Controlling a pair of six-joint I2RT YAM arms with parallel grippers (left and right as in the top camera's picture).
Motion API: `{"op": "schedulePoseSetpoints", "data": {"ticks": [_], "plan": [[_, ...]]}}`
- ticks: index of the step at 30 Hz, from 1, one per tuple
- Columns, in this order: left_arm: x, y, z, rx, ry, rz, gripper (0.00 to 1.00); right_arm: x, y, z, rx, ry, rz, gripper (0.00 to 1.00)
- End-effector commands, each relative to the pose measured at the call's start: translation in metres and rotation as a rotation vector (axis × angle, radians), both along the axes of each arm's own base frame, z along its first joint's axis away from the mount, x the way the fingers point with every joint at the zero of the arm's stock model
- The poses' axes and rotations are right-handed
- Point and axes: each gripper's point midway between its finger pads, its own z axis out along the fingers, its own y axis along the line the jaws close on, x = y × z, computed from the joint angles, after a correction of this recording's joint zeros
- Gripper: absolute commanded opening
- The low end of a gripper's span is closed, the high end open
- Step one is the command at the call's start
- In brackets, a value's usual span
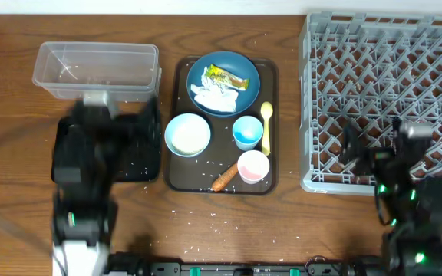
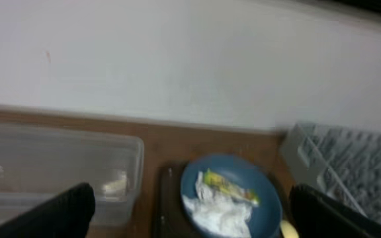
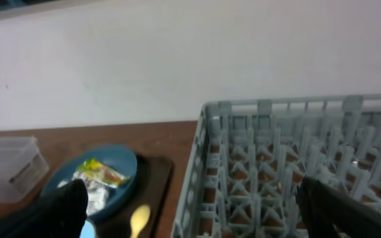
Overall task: Sort waste into correct bins and load items into the dishwasher rack
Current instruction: 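Grasp the snack wrapper on the blue plate with the left gripper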
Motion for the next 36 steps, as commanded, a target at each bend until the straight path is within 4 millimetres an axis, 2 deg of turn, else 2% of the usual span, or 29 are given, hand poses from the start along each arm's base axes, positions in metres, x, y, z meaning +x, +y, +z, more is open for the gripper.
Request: {"op": "schedulePoseSetpoints", "data": {"ticks": [1, 6, 9, 13, 16, 19, 21, 24, 26, 29, 36], "plan": [[0.045, -0.021, 0.012, 0.0, 0.113, -0.064, 0.96, 0.018, 0.017, 0.013, 0.004, 0.084, 0.088, 0.99], [0.109, -0.051, -0.006, 0.074, 0.364, -0.054, 0.96, 0.041, 0.022, 0.005, 0.019, 0.264, 0.115, 0.99], [0.14, -0.073, -0.031, 0.153, 0.493, -0.036, 0.96, 0.05, 0.022, -0.01, 0.021, 0.334, 0.114, 0.99], [0.168, -0.115, -0.07, 0.17, 0.534, -0.103, 0.96, 0.053, 0.022, -0.026, 0.024, 0.39, 0.114, 0.99], [0.173, -0.145, -0.113, 0.162, 0.602, -0.192, 0.96, 0.049, 0.022, -0.034, 0.025, 0.428, 0.112, 0.99], [0.177, -0.161, -0.146, 0.129, 0.66, -0.205, 0.91, 0.046, 0.022, -0.038, 0.026, 0.448, 0.112, 0.99], [0.182, -0.157, -0.168, 0.018, 0.734, -0.065, 0.87, 0.045, 0.022, -0.04, 0.026, 0.457, 0.111, 0.99], [0.183, -0.138, -0.197, -0.102, 0.812, 0.197, 0.87, 0.044, 0.022, -0.041, 0.026, 0.464, 0.111, 0.99], [0.185, -0.135, -0.21, -0.128, 0.819, 0.278, 0.91, 0.043, 0.022, -0.042, 0.026, 0.469, 0.111, 0.99], [0.186, -0.142, -0.225, -0.149, 0.833, 0.309, 0.94, 0.042, 0.022, -0.044, 0.026, 0.48, 0.111, 0.99], [0.178, -0.154, -0.263, -0.144, 0.895, 0.329, 0.95, 0.039, 0.021, -0.049, 0.027, 0.503, 0.109, 0.99]]}}
